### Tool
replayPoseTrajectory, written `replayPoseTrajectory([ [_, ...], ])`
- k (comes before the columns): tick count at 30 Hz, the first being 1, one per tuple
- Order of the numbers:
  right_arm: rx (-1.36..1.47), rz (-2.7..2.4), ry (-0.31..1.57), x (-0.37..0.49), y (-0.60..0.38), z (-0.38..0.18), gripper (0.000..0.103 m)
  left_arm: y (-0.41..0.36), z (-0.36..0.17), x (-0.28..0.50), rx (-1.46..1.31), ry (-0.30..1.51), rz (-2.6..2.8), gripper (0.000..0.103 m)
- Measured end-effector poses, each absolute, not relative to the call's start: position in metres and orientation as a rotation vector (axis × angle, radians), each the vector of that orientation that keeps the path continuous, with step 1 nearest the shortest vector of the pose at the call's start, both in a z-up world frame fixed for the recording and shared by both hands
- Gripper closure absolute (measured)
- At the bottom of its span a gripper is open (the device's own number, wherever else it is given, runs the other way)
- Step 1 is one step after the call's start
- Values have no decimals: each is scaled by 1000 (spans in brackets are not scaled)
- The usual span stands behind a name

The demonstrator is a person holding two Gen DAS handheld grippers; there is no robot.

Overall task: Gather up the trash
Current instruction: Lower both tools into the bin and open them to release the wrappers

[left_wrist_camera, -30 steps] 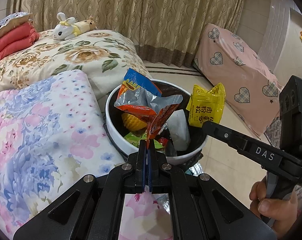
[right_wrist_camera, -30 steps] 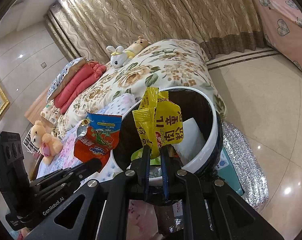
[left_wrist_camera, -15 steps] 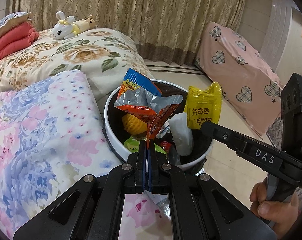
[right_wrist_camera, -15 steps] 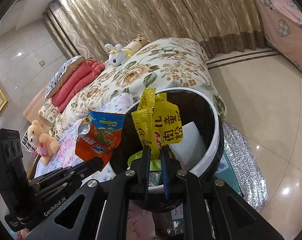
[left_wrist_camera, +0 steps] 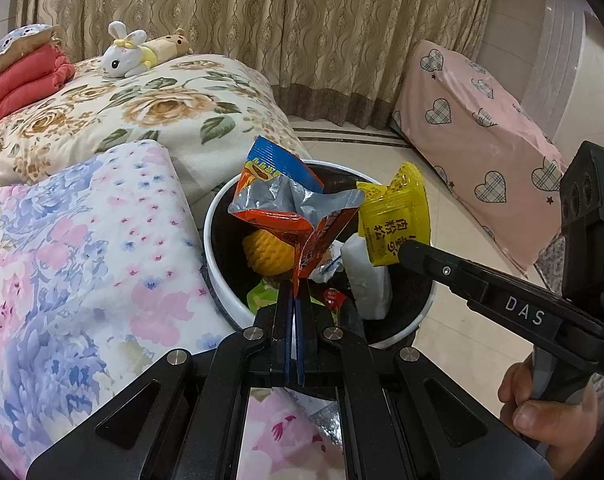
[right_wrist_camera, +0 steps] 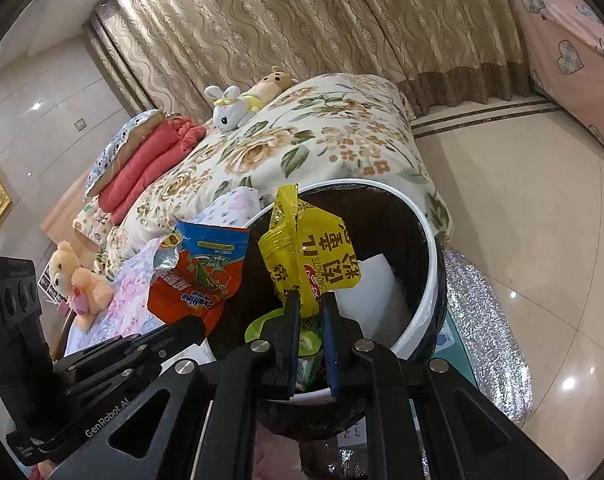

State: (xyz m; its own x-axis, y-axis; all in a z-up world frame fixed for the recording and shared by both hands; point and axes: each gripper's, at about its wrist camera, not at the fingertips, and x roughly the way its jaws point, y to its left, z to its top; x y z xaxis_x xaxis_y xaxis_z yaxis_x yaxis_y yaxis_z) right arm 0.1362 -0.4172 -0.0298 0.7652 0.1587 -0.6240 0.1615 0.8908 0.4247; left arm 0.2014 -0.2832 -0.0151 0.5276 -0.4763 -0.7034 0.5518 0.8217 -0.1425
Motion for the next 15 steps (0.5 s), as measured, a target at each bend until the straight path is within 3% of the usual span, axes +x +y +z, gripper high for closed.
replayPoseTrajectory([
  [15,492,-2,711,142,-419,-33,92,-288,-18,211,107,817,-613,102],
])
